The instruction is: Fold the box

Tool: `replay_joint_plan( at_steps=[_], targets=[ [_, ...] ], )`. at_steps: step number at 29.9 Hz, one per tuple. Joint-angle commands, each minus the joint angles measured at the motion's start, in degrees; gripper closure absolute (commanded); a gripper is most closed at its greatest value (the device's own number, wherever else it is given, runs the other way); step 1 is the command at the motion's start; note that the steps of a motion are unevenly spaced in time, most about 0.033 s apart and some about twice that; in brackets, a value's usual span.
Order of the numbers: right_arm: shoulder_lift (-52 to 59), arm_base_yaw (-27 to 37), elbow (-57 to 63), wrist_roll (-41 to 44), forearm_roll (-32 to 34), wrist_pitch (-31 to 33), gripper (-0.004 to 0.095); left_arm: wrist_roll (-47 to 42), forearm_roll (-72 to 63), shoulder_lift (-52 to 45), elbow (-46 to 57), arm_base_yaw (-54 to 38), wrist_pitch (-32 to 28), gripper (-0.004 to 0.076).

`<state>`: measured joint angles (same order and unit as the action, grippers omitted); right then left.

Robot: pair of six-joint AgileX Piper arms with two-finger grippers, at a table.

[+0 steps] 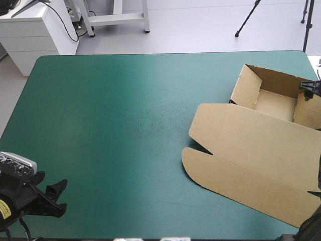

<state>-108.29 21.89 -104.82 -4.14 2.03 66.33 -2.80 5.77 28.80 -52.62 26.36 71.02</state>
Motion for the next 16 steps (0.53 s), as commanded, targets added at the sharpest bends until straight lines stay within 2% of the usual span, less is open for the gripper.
replay_joint_plan(
  at_steps=[1, 3, 5, 12, 16],
  targets=[
    [8.8, -0.6, -2.2, -1.2, -6.4, -0.3, 0.0162, -0.9, 0.0, -0.3, -1.3, 0.3, -3.4, 0.0295],
    [12.0, -2.7, -2.2, -3.0, -9.6, 0.9, 0.0196, -0.8, 0.3, -0.8, -1.3, 0.3, -3.9, 0.0299],
    [15.2, -5.7, -1.9, -3.1, -10.0, 1.3, 0.0227, -0.7, 0.3, -1.3, -1.3, 0.3, -4.2, 0.0298],
    [26.4, -20.0, -1.0, -1.1, -4.5, 4.0, 0.0315, -0.7, 0.4, -2.0, -1.3, 0.3, -5.0, 0.0301],
    [35.2, -28.5, 5.1, 0.1, -3.6, 2.7, 0.0385, -0.7, 1.0, -2.0, -1.3, 0.3, -5.6, 0.0301]
  ],
)
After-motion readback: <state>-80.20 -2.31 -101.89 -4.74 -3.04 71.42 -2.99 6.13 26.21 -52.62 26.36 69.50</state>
